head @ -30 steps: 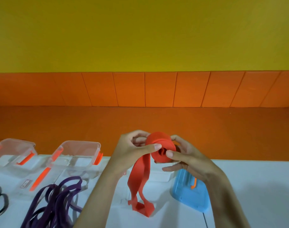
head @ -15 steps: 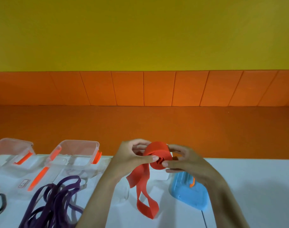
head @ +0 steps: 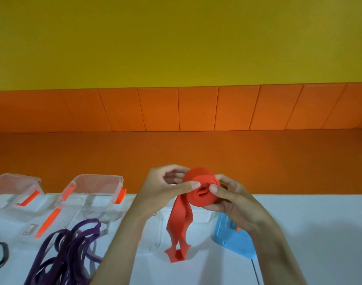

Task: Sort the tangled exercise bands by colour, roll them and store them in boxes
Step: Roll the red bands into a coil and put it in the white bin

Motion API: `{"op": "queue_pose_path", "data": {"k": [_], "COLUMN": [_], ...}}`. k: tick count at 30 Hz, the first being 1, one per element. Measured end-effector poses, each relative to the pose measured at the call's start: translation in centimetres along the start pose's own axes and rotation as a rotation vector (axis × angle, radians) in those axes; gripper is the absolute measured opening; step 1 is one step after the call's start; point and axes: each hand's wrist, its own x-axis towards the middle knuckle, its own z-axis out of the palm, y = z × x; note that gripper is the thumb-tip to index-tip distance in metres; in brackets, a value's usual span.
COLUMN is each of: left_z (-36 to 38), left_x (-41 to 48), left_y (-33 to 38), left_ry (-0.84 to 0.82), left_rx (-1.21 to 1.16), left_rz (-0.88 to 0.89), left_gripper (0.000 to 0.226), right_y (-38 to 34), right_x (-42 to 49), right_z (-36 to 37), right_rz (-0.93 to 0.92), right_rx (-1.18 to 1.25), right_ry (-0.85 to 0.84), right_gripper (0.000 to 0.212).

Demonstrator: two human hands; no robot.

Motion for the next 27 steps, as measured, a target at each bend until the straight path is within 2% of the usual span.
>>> {"op": "queue_pose_path", "data": {"k": [2, 4, 6, 9, 15, 21, 24, 27], "left_z": [0.3, 0.5, 0.2, -0.5, 0.2, 0.9, 0.9, 0.9], "left_x": [0.2, 0.2, 0.1, 0.0, 0.3, 0.8, 0.8, 1.1], "left_y": [0.2, 0.3, 0.3, 0.1, -0.2, 0.9, 1.3, 1.3], "left_ry": [0.061, 0.1, 0.04, -0.125, -0.114, -0.077, -0.094, -0.131], "left_rx": [0.044, 0.079, 0.094, 0.068, 0.038, -0.041, -0.038, 0.029], "left_rz": [0.067, 0.082, 0.021, -0.078, 0.016, 0.057, 0.05, 0.015], "left_gripper": [0.032, 0.032, 0.037, 0.041, 0.051, 0.039, 0.037, 0.045], "right_y": [-0.1, -0.8, -1.8, -3.0, -3.6, -4.8, -4.9, -4.9], "right_x": [0.0, 0.0, -0.3, -0.9, -1.6, -1.6, -1.4, -1.1], "right_z": [0.5, 0.8, 0.6, 0.1, -0.2, 0.0, 0.1, -0.1], "right_rz": [0.005, -0.02, -0.07, -0.121, -0.199, -0.256, -0.281, -0.276], "right_rx": [-0.01, -0.13, -0.27, -0.362, -0.346, -0.355, -0.368, -0.388], "right_ry": [0.032, 0.075, 0.097, 0.102, 0.124, 0.144, 0.169, 0.222], "right_gripper": [0.051, 0.049, 0.044, 0.048, 0.049, 0.054, 0.057, 0.054]}}
